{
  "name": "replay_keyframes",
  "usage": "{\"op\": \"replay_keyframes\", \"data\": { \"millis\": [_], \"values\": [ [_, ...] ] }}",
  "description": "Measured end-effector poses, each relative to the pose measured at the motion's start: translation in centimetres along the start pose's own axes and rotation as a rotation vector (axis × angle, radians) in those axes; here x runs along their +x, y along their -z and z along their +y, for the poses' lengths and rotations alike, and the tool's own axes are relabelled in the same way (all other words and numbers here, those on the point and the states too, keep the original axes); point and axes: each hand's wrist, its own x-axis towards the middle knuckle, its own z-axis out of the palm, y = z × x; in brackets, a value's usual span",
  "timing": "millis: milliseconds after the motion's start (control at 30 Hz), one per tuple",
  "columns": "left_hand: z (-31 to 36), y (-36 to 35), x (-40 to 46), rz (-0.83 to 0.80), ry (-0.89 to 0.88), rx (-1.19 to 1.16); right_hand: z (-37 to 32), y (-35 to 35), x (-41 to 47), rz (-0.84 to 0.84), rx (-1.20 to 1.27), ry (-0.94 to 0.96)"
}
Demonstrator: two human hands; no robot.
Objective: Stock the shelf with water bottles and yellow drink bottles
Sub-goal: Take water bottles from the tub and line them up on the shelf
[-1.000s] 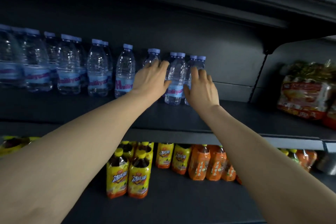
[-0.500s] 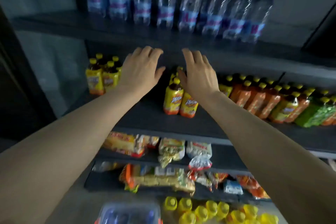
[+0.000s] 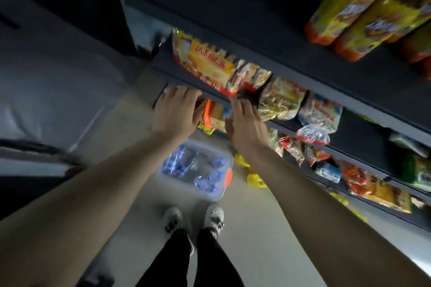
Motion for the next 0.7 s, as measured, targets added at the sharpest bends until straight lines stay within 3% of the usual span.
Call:
{"op": "replay_keyframes", "data": {
  "millis": [367,700],
  "values": [
    [-5.4,-25.6,-13.8,-0.335,0.193,-0.054,4.7,-28.0,-4.6,-0.465,0.014,-0.07],
    [-8.4,-44.1,-22.5,-0.552,0.294,-0.022,10.9,-49.0,-8.9,-0.714,-0.156,0.023]
  ]
}}
